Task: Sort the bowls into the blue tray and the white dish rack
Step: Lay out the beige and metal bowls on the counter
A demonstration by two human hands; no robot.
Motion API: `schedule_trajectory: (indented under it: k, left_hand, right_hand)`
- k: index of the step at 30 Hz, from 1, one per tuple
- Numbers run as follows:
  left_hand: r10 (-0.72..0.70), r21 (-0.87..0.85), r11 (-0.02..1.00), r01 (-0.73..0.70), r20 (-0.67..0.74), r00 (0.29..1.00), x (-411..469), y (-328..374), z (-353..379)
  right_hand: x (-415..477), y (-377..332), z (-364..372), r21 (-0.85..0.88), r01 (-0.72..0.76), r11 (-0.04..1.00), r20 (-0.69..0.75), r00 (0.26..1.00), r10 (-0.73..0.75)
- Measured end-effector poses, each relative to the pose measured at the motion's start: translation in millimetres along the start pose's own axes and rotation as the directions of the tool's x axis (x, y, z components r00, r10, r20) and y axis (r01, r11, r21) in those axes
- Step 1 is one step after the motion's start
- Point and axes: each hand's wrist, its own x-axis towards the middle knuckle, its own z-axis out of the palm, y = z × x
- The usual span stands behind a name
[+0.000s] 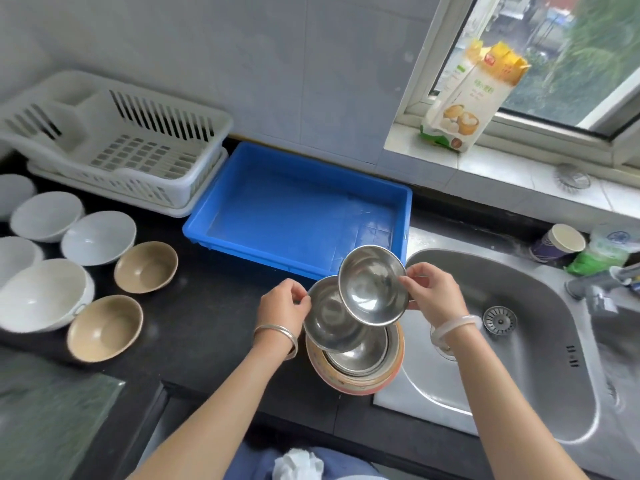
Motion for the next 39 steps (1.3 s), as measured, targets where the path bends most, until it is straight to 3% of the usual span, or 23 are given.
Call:
schedule_trajectory:
  k: [8, 16, 21, 32, 39]
  left_hand:
    - [-0.236, -0.157, 0.964, 0.213, -0.147, 0.961, -6.2, -54.4, -62.1]
    - [-0.487, -0.349, 0.852, 0.390, -0.254, 0.836, -27.1, -127.0, -107.6]
    - [-0.600, -0.415, 0.777, 0.473, -0.261, 0.757, -36.6, -166.0, -124.1]
    - [-0.675, -0.446, 0.716, 0.537, -0.249, 0.694, -39.0, -202.8, -135.3]
    - [-0.689, -0.467, 0.702, 0.537, -0.253, 0.680, -36.4, -208.9, -134.8]
  right_hand:
    - [15.2, -30.9, 65.2, -0.005, 0.026, 1.000, 0.137, 0.990, -0.025]
    - [21.1, -46.5, 176.5, -0.061, 0.023, 0.998, 0.362, 0.932, 0.001]
    - [18.5, -58.4, 239.3, -0.126, 0.044, 0.991, 0.418, 0.909, 0.012]
    - [16.3, -55.9, 304.1, -0.318, 0.089, 0.944, 0.433, 0.899, 0.061]
    - [15.8, -47.9, 307.0, -0.309, 0.038, 0.950, 0.419, 0.902, 0.101]
